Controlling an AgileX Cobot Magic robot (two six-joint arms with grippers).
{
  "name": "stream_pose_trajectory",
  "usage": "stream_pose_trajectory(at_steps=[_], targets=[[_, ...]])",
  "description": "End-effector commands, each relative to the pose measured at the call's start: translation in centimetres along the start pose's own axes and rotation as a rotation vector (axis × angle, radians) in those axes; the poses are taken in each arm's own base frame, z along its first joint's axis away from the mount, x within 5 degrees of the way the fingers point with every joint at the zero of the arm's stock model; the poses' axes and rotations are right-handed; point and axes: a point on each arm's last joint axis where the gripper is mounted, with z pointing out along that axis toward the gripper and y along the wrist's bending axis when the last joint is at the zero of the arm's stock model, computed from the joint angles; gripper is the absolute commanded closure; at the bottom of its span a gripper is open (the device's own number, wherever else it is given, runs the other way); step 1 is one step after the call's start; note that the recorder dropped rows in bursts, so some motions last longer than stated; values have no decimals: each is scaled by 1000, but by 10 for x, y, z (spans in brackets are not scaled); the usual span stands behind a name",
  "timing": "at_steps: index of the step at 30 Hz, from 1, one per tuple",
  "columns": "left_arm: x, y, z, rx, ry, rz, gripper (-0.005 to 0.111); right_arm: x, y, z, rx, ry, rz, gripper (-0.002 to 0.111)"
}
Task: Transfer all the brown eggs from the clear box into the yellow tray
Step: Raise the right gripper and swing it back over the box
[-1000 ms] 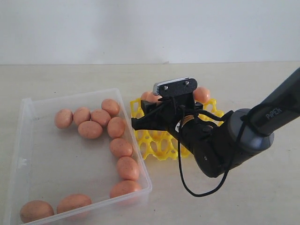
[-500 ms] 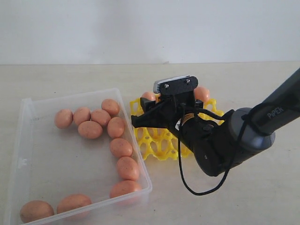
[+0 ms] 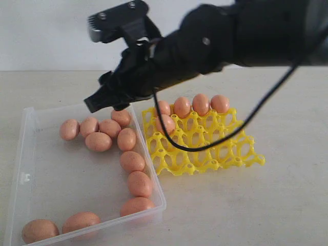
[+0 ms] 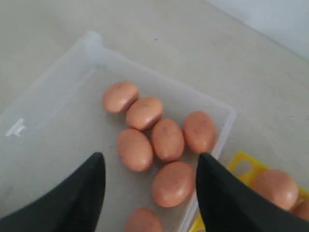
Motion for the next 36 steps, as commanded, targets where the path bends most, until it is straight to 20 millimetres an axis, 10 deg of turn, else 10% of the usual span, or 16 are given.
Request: stream_pose_trajectory(at_steps=[1, 4, 11, 36], targets=[[-1, 0, 0, 5, -7, -4, 111, -21, 24, 40, -13, 260, -187, 54], [-1, 0, 0, 5, -7, -4, 111, -31, 49, 79, 20, 355, -506, 54], [-1, 0, 0, 5, -7, -4, 111, 16, 58, 146, 12, 479, -718, 54], [-1, 0, 0, 5, -7, -4, 111, 35, 56, 169, 27, 484, -694, 54]])
